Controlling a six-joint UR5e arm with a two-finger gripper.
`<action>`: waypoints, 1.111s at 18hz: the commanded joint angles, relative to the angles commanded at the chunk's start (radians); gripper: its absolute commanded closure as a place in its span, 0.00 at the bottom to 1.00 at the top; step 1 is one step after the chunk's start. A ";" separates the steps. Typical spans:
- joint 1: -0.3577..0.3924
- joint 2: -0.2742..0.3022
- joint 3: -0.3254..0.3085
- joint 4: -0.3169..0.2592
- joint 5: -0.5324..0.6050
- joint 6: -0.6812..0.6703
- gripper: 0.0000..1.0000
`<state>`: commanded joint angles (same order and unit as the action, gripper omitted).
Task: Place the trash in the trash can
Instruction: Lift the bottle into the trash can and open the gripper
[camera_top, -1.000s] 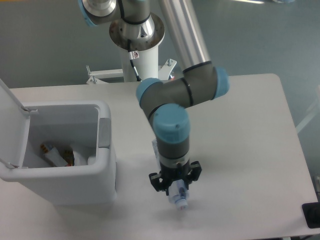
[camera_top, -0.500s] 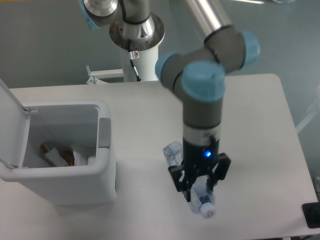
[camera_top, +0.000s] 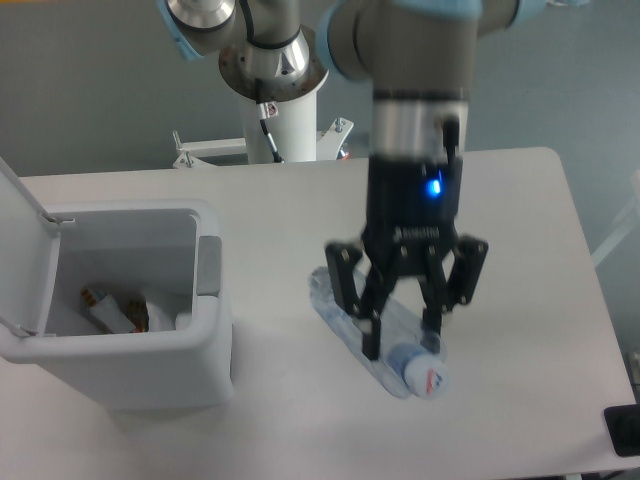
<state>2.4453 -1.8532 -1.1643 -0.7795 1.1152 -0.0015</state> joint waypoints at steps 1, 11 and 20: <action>-0.015 0.002 -0.003 0.028 0.002 -0.002 0.40; -0.252 0.023 -0.118 0.042 0.003 -0.005 0.41; -0.293 0.077 -0.236 0.042 0.026 -0.003 0.00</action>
<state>2.1522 -1.7764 -1.4005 -0.7378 1.1413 -0.0046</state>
